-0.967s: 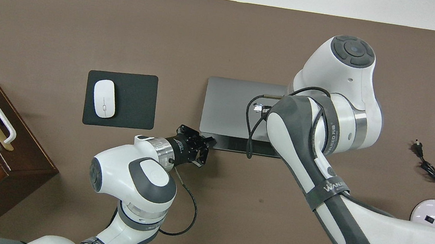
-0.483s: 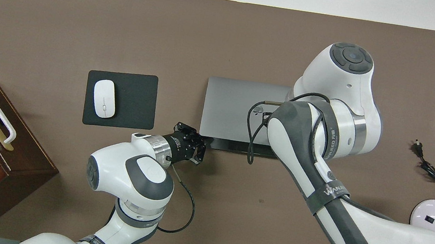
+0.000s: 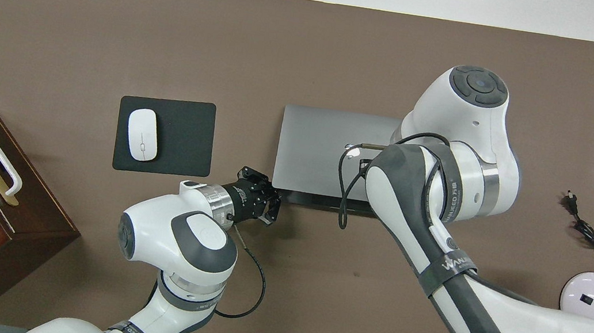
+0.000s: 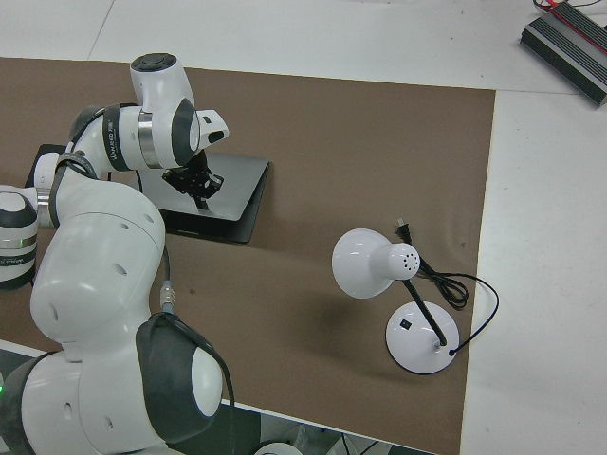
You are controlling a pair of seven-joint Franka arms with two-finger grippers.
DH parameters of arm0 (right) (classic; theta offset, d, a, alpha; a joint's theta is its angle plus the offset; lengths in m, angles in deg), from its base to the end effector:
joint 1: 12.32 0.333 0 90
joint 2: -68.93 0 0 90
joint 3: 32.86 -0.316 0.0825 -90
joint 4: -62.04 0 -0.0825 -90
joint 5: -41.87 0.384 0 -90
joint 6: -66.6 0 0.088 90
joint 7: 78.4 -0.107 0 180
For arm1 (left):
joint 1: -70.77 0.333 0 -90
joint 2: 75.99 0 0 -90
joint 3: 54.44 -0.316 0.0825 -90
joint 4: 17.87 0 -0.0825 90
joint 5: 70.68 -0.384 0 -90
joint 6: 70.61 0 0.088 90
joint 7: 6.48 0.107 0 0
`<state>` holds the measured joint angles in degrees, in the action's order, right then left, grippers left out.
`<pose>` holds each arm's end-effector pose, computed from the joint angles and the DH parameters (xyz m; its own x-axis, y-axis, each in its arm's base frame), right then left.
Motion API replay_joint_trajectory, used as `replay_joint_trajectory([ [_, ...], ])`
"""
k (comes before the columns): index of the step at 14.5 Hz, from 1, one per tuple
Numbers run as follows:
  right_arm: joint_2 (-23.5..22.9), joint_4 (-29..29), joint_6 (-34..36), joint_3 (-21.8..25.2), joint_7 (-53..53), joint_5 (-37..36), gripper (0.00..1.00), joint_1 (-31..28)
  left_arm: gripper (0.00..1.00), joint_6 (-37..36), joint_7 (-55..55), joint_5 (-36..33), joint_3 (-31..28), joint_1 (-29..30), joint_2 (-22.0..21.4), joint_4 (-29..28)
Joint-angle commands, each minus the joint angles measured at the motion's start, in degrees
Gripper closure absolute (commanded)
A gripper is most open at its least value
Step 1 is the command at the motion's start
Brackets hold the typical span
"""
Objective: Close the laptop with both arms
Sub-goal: 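Press the lowered laptop screen down with the right gripper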
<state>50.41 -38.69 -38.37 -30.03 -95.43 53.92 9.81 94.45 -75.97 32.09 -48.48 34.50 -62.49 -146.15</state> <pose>0.5729 0.2207 0.3669 0.9572 -0.0253 -0.2883 -0.0523 -0.9949 -0.0862 0.4258 -0.3111 0.2628 -0.4629 0.5613 -0.6861 0.8350 0.5359 -0.1250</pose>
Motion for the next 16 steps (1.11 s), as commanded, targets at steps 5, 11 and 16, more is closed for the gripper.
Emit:
replay_joint_trajectory([
  [5,1.6,-3.6,-1.9,-0.3,-1.1,1.4,1.0,-0.2,1.0,0.8,3.2,1.3,-0.3,0.7,2.2,-0.7],
  [11,2.1,-4.6,-2.8,-0.2,-1.0,1.3,1.0,-0.1,1.0,0.8,3.3,1.4,-0.3,0.8,2.1,-1.2],
  [16,2.1,-5.0,-2.8,-0.2,-1.0,1.4,1.0,0.0,1.0,0.8,3.3,1.4,-0.3,0.8,2.1,-1.4],
])
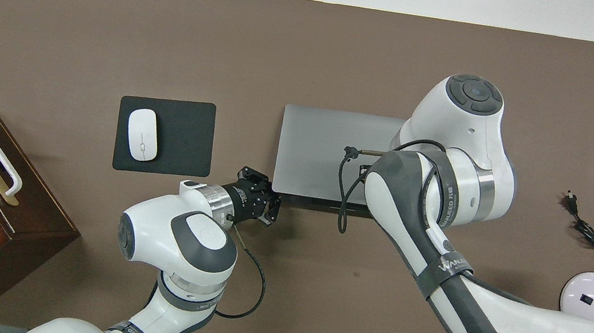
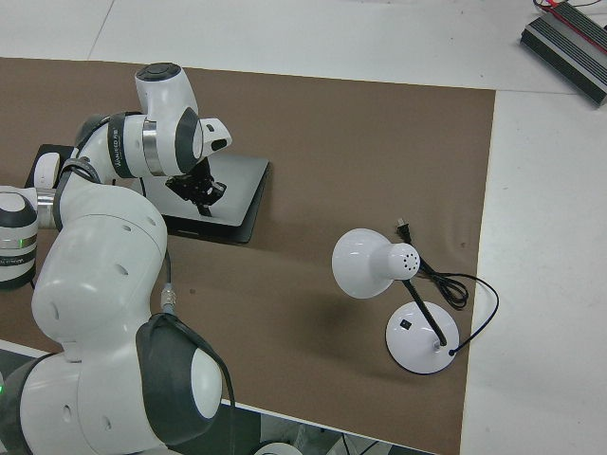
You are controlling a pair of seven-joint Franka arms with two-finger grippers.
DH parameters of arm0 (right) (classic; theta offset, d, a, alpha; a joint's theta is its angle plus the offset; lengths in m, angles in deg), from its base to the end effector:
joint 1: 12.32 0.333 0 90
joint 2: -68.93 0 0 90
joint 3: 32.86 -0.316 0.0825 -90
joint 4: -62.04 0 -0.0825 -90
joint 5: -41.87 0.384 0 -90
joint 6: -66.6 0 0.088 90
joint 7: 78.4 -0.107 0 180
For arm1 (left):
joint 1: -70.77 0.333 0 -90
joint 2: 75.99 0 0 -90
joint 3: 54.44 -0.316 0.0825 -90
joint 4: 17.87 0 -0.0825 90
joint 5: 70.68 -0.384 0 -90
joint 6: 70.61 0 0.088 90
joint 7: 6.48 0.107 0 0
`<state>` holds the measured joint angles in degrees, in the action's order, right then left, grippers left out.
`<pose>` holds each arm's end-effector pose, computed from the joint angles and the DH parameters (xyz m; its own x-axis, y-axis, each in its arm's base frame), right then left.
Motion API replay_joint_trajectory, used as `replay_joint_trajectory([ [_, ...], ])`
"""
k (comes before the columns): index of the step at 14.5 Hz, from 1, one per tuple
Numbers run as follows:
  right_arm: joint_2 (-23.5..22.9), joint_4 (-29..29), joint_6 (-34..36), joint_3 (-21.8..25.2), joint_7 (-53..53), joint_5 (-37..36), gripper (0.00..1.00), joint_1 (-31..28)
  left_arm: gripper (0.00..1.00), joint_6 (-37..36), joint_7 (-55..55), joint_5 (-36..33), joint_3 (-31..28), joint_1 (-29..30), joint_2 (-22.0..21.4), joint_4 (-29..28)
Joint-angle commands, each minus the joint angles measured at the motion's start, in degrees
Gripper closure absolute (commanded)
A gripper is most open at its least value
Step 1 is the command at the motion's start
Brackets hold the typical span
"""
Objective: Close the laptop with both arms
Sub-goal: 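Press the lowered laptop screen down with the right gripper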
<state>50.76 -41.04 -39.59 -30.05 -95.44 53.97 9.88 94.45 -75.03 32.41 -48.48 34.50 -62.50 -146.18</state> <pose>0.5656 0.2184 0.3541 0.9533 -0.0301 -0.3004 -0.0565 -0.9952 -0.0797 0.4254 -0.3108 0.2625 -0.4535 0.5665 -0.6881 0.8399 0.5300 -0.1171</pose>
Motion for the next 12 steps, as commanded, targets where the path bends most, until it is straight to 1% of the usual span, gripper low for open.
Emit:
replay_joint_trajectory([
  [1,1.7,-2.8,-1.6,-0.2,-1.0,1.3,1.0,-0.1,1.0,0.8,2.4,1.1,-0.3,0.8,2.2,-1.4],
  [12,2.1,-3.4,-1.6,-0.2,-1.0,1.4,1.0,0.1,1.0,0.8,2.4,1.1,-0.3,0.8,2.2,-1.5],
])
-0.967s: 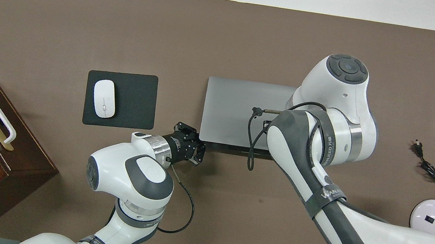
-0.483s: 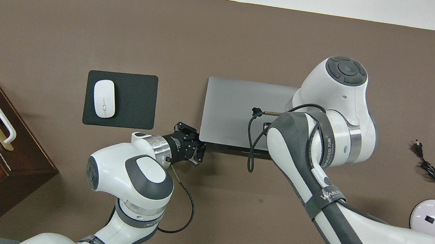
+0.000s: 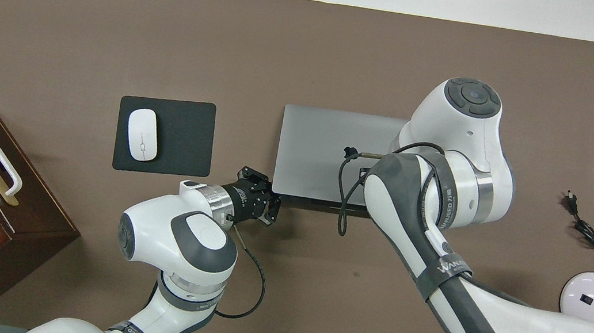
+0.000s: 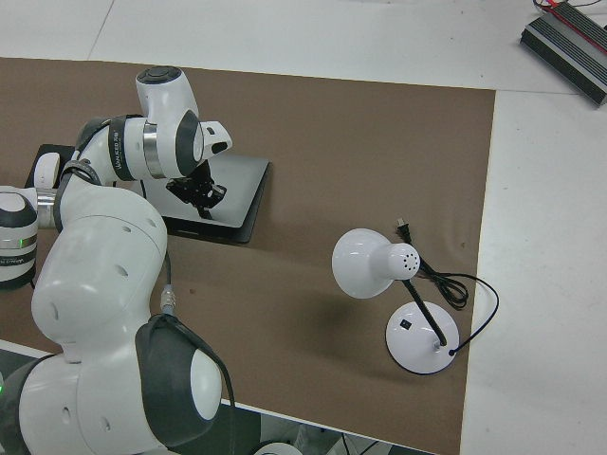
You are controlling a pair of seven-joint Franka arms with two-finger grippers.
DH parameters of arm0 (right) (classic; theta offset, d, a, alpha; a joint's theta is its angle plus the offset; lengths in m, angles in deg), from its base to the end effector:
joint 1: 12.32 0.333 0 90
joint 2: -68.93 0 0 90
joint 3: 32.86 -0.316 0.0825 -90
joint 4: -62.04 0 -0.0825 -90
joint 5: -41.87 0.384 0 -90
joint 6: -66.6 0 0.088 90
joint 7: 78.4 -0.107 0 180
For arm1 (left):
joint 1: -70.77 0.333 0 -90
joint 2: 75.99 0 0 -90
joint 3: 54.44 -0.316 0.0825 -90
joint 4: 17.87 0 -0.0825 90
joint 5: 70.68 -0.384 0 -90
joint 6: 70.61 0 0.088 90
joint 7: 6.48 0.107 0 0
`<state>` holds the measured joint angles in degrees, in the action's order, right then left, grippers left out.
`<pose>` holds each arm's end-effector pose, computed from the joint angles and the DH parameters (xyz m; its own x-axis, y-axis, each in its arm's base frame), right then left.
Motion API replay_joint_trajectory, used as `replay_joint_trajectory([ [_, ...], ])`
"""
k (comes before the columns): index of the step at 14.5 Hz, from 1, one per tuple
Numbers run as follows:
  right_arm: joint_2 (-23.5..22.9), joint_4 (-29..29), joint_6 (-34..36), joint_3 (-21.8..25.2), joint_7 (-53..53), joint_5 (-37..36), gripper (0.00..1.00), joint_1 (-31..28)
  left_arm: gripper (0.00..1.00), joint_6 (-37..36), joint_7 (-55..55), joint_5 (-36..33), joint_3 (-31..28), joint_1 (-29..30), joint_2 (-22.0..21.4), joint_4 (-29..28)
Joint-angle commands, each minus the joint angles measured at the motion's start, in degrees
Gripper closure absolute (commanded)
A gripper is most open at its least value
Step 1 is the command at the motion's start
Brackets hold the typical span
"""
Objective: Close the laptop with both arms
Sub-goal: 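Press the lowered laptop screen down with the right gripper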
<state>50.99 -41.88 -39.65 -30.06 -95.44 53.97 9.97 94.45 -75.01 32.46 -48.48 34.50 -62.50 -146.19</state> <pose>0.5618 0.2180 0.3503 0.9506 -0.0297 -0.3090 -0.0559 -0.9955 -0.0761 0.4253 -0.3108 0.2624 -0.4539 0.5662 -0.6881 0.8396 0.5304 -0.1174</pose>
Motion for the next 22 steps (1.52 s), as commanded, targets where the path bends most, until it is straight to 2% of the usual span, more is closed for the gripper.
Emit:
replay_joint_trajectory([
  [1,1.9,-2.6,-1.6,-0.2,-1.1,1.4,1.0,-0.1,1.0,0.8,2.4,1.0,-0.3,0.8,2.2,-1.5],
  [22,2.1,-3.5,-1.6,-0.2,-1.1,1.3,1.0,0.1,1.0,1.0,3.5,1.0,-0.3,0.7,2.2,-1.5],
])
